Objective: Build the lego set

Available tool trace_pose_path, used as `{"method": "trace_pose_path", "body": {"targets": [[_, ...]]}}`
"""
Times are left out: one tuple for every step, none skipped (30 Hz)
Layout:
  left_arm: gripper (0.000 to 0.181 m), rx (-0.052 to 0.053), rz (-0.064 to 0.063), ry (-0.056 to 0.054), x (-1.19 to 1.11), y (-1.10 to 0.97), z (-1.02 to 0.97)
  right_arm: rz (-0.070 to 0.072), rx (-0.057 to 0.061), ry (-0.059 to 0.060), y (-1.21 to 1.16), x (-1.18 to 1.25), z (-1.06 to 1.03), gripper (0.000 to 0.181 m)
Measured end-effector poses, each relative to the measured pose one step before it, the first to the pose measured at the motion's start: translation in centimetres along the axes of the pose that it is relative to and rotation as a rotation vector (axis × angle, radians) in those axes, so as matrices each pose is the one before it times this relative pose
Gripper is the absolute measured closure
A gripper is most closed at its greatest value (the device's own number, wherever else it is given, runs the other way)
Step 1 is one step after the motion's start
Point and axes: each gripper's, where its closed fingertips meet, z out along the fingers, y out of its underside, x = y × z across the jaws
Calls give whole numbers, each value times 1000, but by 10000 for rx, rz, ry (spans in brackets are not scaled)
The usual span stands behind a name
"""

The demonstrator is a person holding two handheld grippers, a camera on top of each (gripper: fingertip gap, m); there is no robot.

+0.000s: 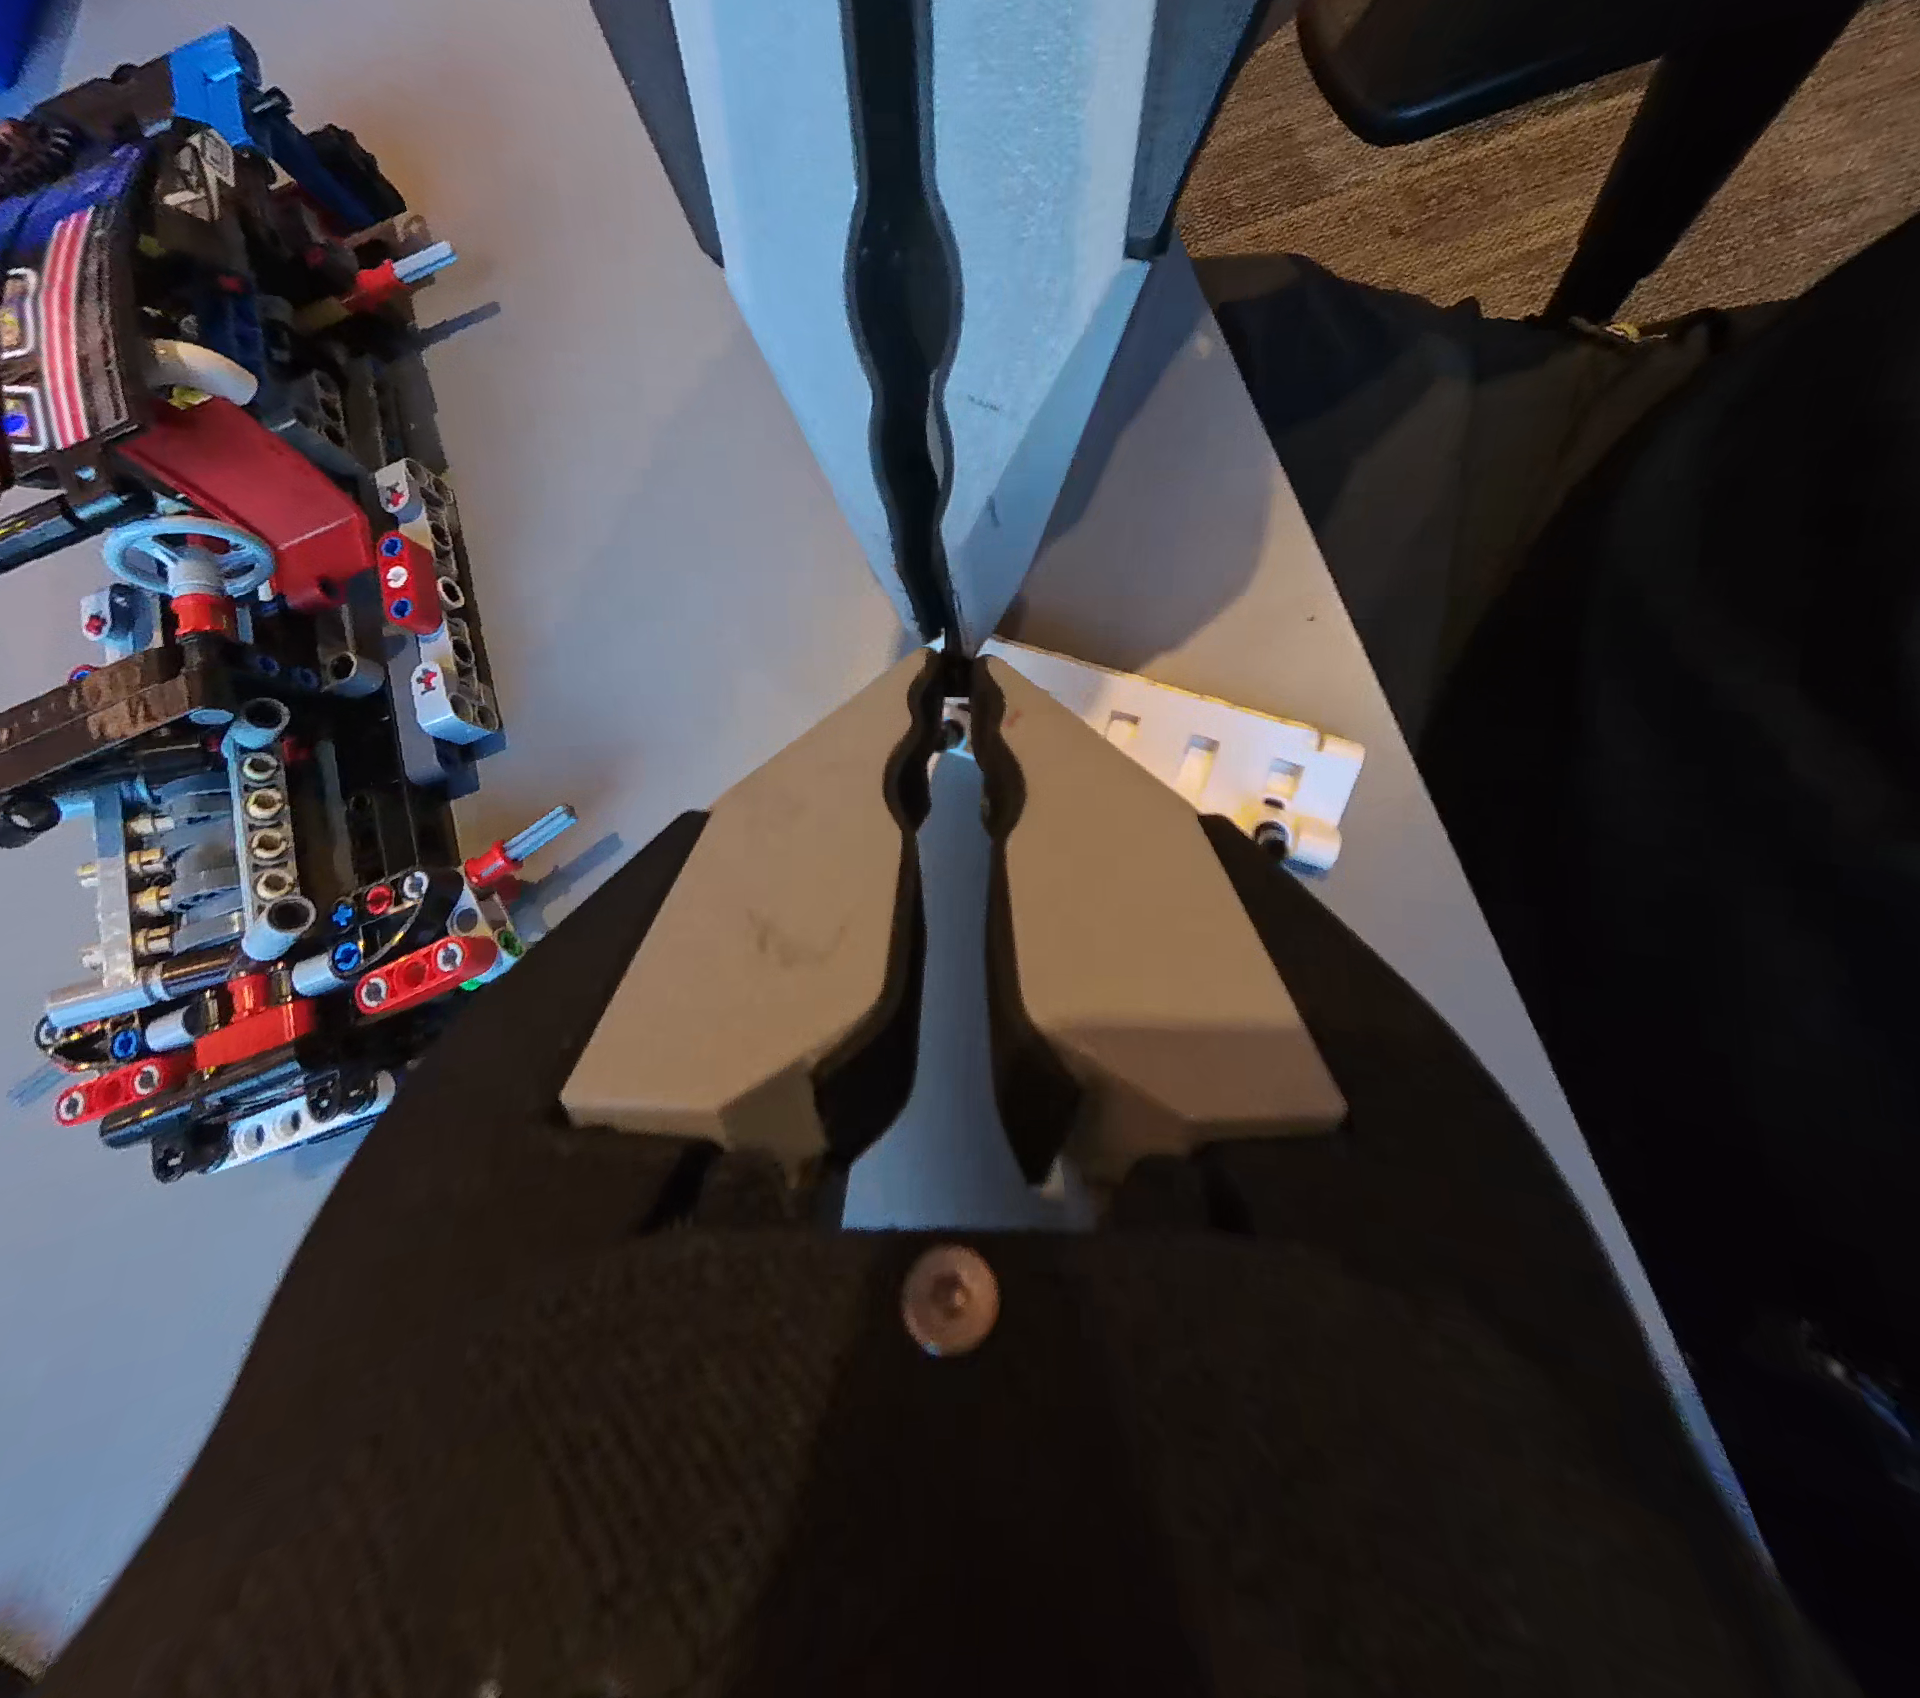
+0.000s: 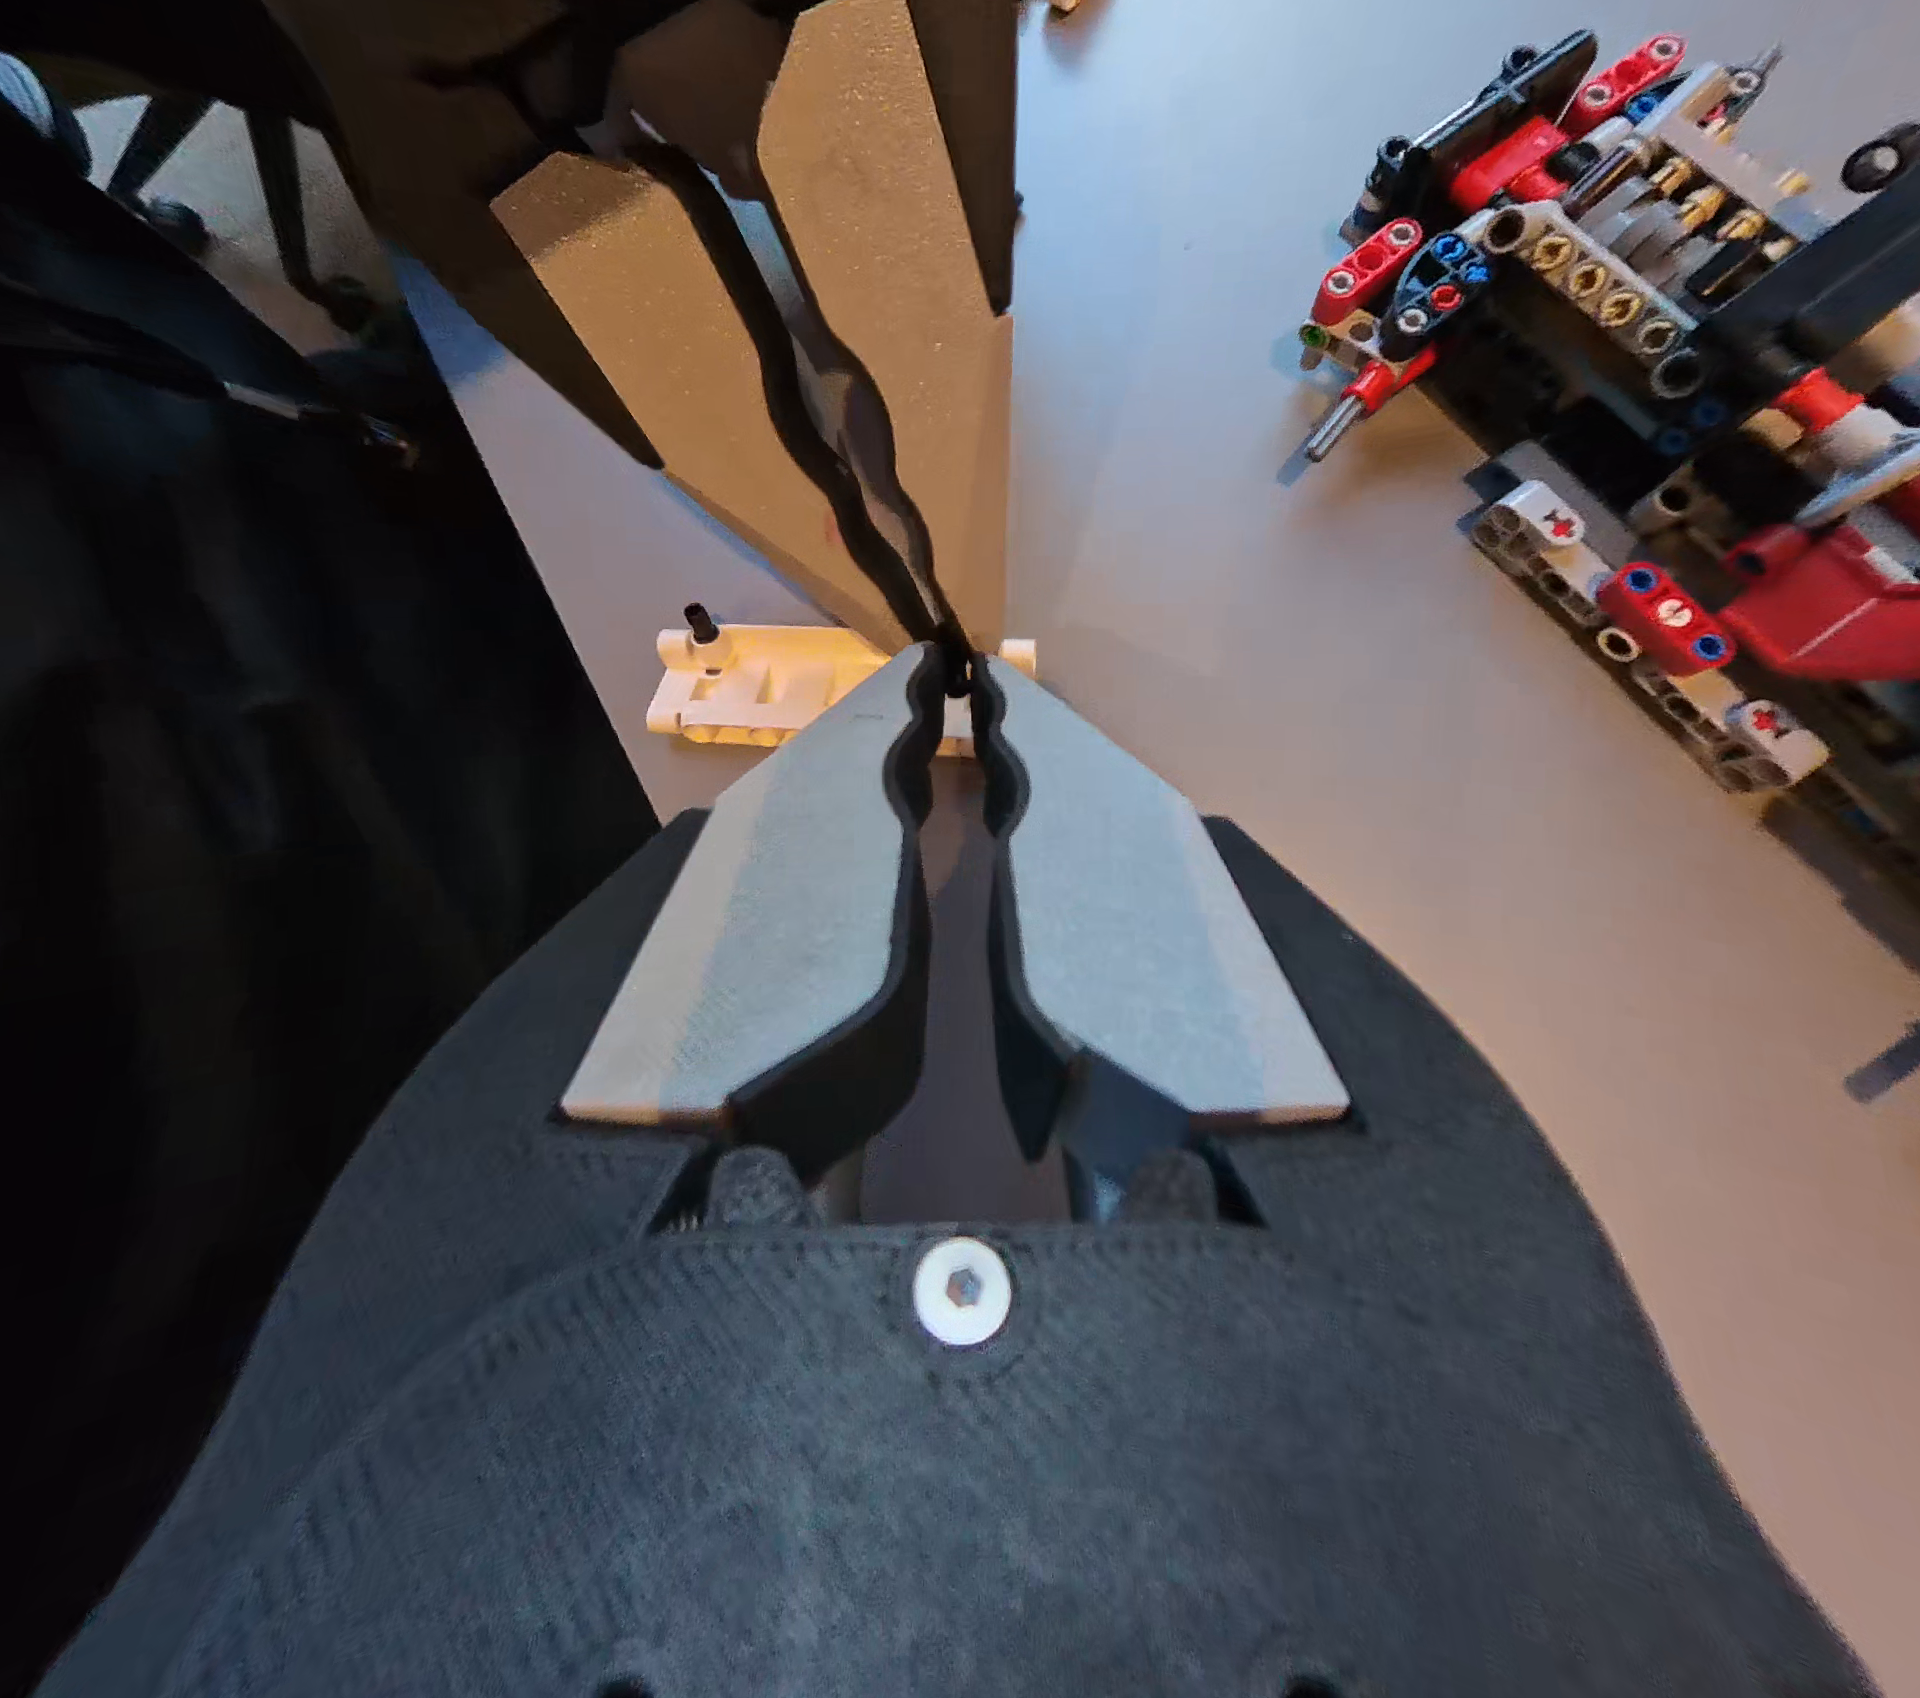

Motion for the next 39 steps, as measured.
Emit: {"method": "trace_pose_path", "body": {"targets": [[180,22,-13,-23,-39,-18,-10,26,1,6,13,24,6,179],[180,22,21,-30,-21,-23,-14,25,25,7,20,2,2,179],[180,30,44,-45,-40,-20,-13,13,34,27,63,8,1,179],[180,42,13,-9,-19,-53,-7,-10,25,37,111,16,22,179],[180,24,-45,55,25,-27,13,-42,54,42,99,-1,-7,179],[180,48,-69,70,16,-41,46,-50,61,51,81,14,-24,179],[180,64,-83,49,-27,-65,46,-54,31,63,120,44,-47,179],[180,57,-72,64,0,-71,9,-87,19,56,121,24,-48,179],[180,73,-61,67,12,-109,-12,-125,21,71,112,8,-75,179],[180,98,-40,41,-5,-139,-37,-146,28,118,87,66,-86,179],[180,72,-36,10,-49,-89,-43,-158,25,98,84,25,-84,179],[180,30,-28,28,-21,-35,-23,-150,27,69,58,-25,-76,179],[180,36,-9,10,-28,-19,-5,-140,69,101,-45,18,-96,179],[180,11,2,0,-11,6,15,-135,101,110,-109,28,-105,180],[180,-7,27,39,83,15,29,-108,85,86,-123,34,-113,179],[180,0,38,21,71,-16,40,-75,72,79,-118,51,-98,177],[180,-8,36,-1,54,-24,41,-61,87,73,-150,75,-92,175],[180,0,47,14,87,-35,43,-63,81,-4,-129,-32,-83,174],[180,6,67,24,103,-46,31,-62,48,-64,-89,-132,-35,173],[180,15,57,-10,70,-46,20,-64,3,-21,-29,-85,-17,174],[180,5,29,0,51,-33,8,-75,-34,23,24,-30,34,175],[180,-15,32,-14,15,11,24,-79,-54,4,33,-87,55,176],[180,-2,26,13,50,-4,-2,-90,-55,5,34,-118,51,178],[180,-17,-6,11,32,24,1,-114,-44,63,21,-48,34,179],[180,-1,-3,14,32,24,3,-118,-39,78,25,-24,21,179],[180,19,-16,34,70,-19,18,-104,-39,55,20,-42,-7,179],[180,28,-43,49,75,-34,1,-109,-31,48,12,-65,-40,179],[180,12,-46,66,103,-32,-2,-116,-28,44,3,-84,-55,179],[180,15,-21,65,104,-59,-8,-94,-25,37,19,-90,-46,180],[180,15,23,63,96,-38,-35,-37,-24,16,47,-99,-56,180],[178,-36,14,40,40,53,-75,35,-84,2,195,-81,-21,180],[173,-65,-1,5,-70,92,-100,85,-155,9,392,-38,-4,180],[168,-85,17,16,-89,126,-119,114,-115,25,413,-14,5,180],[164,-76,9,1,-156,113,-120,155,-45,6,347,-40,-4,180],[159,-93,-17,25,-174,113,-64,199,-44,-34,323,-73,11,180],[154,-173,-47,47,-175,171,2,195,-39,-28,271,-69,30,180],[150,-210,-30,52,-150,194,54,155,6,-17,159,-61,37,180],[147,-176,50,77,-42,124,82,126,35,-11,62,-50,42,180],[145,-173,117,55,-7,105,125,107,20,-22,27,-68,73,180]]}}
